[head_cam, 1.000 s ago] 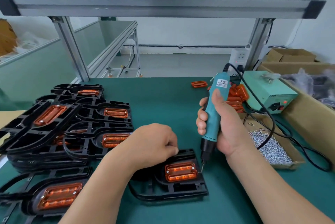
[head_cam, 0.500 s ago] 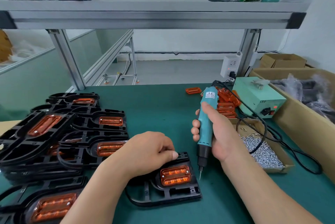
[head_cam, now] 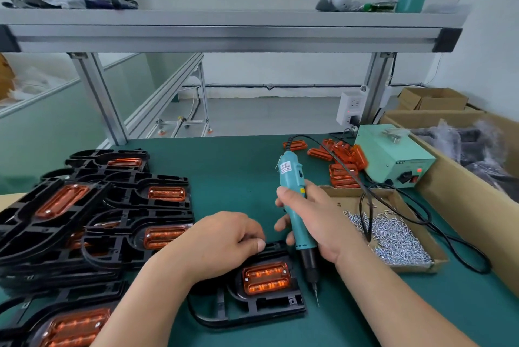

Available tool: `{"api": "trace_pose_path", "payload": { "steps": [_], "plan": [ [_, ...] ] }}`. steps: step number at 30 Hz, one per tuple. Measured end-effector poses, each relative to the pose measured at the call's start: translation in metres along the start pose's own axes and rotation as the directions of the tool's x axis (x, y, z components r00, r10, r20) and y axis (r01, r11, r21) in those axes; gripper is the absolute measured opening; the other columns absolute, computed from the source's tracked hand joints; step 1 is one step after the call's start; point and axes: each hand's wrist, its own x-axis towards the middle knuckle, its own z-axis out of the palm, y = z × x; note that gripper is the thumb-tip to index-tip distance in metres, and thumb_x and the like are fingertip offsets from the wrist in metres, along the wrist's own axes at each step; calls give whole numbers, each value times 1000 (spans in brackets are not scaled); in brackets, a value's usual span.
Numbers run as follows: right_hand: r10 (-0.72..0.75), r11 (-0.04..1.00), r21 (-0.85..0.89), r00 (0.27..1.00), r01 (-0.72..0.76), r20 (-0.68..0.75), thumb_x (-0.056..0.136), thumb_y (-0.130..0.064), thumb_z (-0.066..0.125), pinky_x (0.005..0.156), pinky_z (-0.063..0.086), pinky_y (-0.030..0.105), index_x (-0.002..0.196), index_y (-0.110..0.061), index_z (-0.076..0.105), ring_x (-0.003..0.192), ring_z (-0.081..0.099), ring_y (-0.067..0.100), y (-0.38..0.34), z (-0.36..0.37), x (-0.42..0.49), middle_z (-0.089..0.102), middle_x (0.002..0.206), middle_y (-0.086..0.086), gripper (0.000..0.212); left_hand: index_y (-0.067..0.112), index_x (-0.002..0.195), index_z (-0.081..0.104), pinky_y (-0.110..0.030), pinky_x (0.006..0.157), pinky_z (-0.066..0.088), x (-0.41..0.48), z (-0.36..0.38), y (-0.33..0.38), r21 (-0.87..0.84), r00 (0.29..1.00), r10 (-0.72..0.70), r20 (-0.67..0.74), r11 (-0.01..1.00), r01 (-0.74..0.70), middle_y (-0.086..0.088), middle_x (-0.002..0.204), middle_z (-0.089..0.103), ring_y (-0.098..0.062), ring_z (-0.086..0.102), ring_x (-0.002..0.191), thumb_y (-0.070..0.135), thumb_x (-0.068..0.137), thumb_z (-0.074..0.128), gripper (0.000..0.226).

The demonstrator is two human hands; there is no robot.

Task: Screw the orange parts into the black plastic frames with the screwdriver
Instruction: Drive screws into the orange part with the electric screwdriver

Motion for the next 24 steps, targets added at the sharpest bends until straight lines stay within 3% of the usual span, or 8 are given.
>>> {"api": "trace_pose_path", "payload": {
  "steps": [3,6,13,15,19,24],
  "plan": [
    [1,996,-87,1000,-2,-3,97,-36,72,53,55,36,124,-20,58,75,74,23,2,-2,-1,63,116,16,34,40,107,67,-37,88,55,0,0,-2,-1,1000,-11,9,1000,11,18,98,68,-2,62,93,48,98,51,19],
    [-16,982,-186,1000,14,-9,102,-29,67,57,59,38,120,-23,57,76,75,20,1,-2,-2,64,108,11,21,41,107,67,-35,88,55,0,0,-3,8,1000,-15,4,1000,15,18,97,67,-1,62,92,47,98,52,18],
    [-51,867,-493,997,73,58,101,-36,64,48,51,23,126,-32,50,51,66,6,-1,5,-7,71,96,12,29,38,105,68,-37,86,55,0,0,-2,14,1000,-16,-9,1000,16,14,95,68,-4,63,89,46,99,56,16],
    [-82,815,-571,995,99,55,100,-41,64,52,54,27,126,-35,48,53,67,6,-1,4,-8,71,94,7,31,39,105,68,-36,86,55,0,0,-1,23,1000,-13,-15,1000,13,14,95,67,-3,63,88,47,99,56,16],
    [-150,696,-704,988,137,44,97,-48,63,78,60,44,130,-36,47,74,71,13,1,4,-6,68,97,-3,39,41,105,68,-33,83,55,-2,-1,-1,32,1000,-5,-24,999,6,15,93,66,-2,62,86,47,98,56,16],
    [-193,557,-818,980,144,41,93,-52,62,75,51,42,112,-29,48,82,62,17,1,5,-4,60,95,-3,32,41,106,68,-29,81,54,-3,-2,0,64,999,10,-38,998,-8,17,91,64,0,60,85,47,98,56,16]
  ]
}}
